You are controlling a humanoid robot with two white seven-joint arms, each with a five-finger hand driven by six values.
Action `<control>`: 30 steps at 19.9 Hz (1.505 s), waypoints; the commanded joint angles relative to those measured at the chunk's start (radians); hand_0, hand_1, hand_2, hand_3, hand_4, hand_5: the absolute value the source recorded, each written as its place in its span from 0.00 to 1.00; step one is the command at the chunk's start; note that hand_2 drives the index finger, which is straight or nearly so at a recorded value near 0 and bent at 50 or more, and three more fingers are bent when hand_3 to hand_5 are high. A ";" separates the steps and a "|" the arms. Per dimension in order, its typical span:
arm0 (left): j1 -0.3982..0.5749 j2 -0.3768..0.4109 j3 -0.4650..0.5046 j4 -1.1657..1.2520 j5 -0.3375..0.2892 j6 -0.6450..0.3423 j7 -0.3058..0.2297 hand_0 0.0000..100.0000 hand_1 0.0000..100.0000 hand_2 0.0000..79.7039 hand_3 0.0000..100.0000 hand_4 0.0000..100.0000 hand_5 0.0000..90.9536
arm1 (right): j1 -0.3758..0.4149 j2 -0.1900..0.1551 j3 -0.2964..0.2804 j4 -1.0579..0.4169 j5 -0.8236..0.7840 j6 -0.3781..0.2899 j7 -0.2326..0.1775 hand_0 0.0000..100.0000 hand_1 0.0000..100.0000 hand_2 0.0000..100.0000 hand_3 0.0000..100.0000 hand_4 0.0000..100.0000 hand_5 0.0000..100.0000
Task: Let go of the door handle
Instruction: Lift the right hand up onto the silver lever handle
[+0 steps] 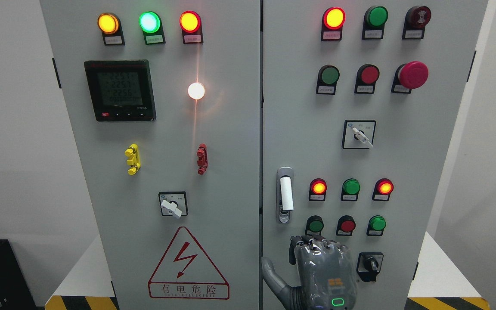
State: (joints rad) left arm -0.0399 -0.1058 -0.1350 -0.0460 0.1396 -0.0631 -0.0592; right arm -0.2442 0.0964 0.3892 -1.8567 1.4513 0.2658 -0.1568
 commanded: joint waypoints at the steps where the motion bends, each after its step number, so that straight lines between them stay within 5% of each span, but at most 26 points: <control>1: 0.000 0.000 0.000 0.000 0.000 0.000 -0.001 0.12 0.56 0.00 0.00 0.00 0.00 | -0.010 0.002 -0.006 -0.021 0.001 0.000 0.000 0.20 0.24 0.89 1.00 0.96 0.99; 30: 0.000 0.000 0.000 0.000 0.000 0.000 -0.001 0.12 0.56 0.00 0.00 0.00 0.00 | -0.205 0.031 -0.062 0.134 0.001 0.004 0.003 0.19 0.29 0.95 1.00 0.97 1.00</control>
State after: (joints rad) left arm -0.0399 -0.1058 -0.1350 -0.0460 0.1396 -0.0633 -0.0592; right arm -0.4216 0.1184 0.3536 -1.7855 1.4539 0.2695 -0.1579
